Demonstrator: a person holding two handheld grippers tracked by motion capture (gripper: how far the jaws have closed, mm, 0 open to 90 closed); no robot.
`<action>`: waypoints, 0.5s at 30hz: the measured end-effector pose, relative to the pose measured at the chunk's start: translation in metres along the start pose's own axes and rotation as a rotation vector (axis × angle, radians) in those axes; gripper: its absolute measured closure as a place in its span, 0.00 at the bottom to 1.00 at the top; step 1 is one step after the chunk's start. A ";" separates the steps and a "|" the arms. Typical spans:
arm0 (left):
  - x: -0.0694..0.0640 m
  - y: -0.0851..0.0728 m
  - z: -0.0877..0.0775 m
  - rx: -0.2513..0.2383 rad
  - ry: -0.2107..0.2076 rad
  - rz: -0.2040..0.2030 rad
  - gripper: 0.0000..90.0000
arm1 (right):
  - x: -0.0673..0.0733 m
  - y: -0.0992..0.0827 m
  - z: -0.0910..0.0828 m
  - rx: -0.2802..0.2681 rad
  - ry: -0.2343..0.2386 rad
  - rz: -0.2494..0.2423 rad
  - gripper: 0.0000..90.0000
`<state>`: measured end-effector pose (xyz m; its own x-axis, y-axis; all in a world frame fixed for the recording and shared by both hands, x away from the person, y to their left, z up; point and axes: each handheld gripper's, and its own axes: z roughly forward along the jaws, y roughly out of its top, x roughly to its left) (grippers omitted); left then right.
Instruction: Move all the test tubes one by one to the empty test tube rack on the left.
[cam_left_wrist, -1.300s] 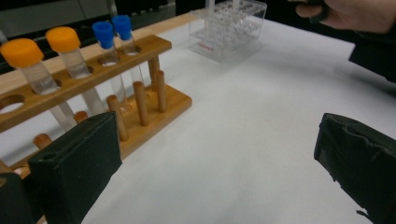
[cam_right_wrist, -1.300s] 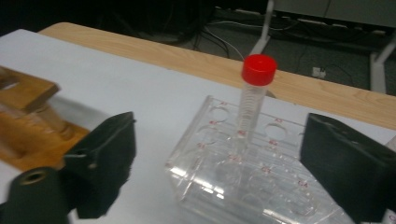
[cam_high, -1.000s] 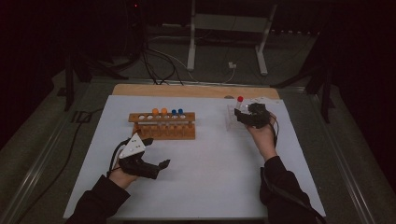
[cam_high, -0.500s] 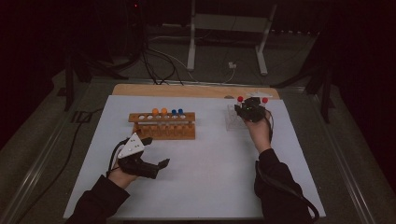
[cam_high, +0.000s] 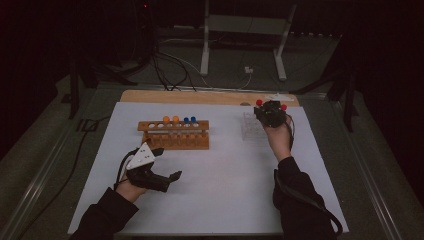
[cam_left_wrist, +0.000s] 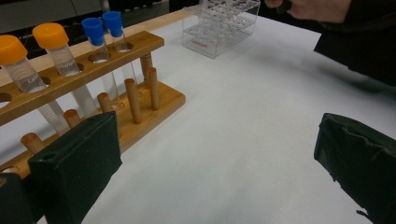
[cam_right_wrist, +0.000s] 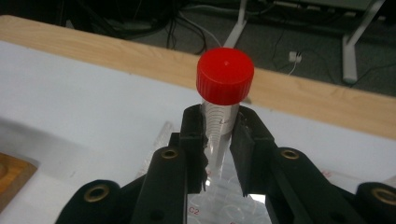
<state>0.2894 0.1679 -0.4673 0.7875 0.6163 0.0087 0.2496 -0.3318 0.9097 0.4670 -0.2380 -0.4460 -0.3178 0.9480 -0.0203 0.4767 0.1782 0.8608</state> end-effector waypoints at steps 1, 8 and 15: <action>0.000 0.000 0.000 0.000 -0.002 -0.001 0.02 | 0.001 0.002 -0.003 -0.009 -0.005 -0.003 0.84; -0.002 0.003 0.000 0.005 -0.015 0.007 0.02 | 0.006 0.020 -0.028 -0.070 -0.007 -0.036 0.84; -0.005 0.008 0.001 0.011 -0.045 0.005 0.02 | 0.018 0.023 -0.055 -0.116 0.037 -0.066 0.84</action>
<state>0.2882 0.1613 -0.4610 0.8135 0.5815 -0.0056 0.2516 -0.3432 0.9049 0.4272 -0.2311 -0.3987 -0.3765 0.9244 -0.0617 0.3561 0.2058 0.9115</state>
